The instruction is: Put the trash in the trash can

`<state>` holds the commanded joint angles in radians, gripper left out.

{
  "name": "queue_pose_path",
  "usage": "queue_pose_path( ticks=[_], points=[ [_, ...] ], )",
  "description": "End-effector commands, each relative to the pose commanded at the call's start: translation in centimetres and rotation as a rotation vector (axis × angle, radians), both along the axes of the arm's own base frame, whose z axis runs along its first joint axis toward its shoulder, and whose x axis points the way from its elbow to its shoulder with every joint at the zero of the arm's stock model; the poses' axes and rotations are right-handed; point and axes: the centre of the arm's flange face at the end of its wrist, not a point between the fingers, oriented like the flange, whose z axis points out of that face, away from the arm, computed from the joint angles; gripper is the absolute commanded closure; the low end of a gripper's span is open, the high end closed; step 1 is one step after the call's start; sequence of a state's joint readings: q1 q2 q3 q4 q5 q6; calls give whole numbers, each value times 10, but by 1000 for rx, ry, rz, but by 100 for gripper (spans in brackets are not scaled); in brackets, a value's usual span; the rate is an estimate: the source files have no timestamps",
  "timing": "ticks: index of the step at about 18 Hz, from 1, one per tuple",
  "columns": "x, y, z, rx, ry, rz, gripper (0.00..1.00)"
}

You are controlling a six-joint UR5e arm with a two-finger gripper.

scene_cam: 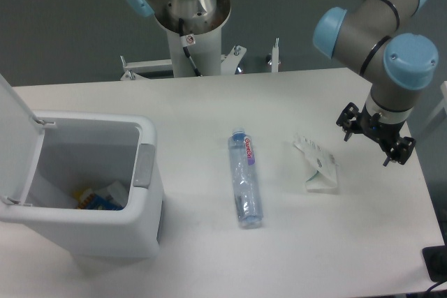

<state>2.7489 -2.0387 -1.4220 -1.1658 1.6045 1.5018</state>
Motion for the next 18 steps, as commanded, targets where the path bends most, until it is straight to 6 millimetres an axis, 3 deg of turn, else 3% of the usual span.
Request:
queue_pose_path(
  ticks=[10, 14, 18],
  points=[
    [2, 2, -4, 11, 1, 22, 0],
    [15, -1, -29, 59, -12, 72, 0],
    [44, -5, -59, 99, -11, 120, 0]
  ],
)
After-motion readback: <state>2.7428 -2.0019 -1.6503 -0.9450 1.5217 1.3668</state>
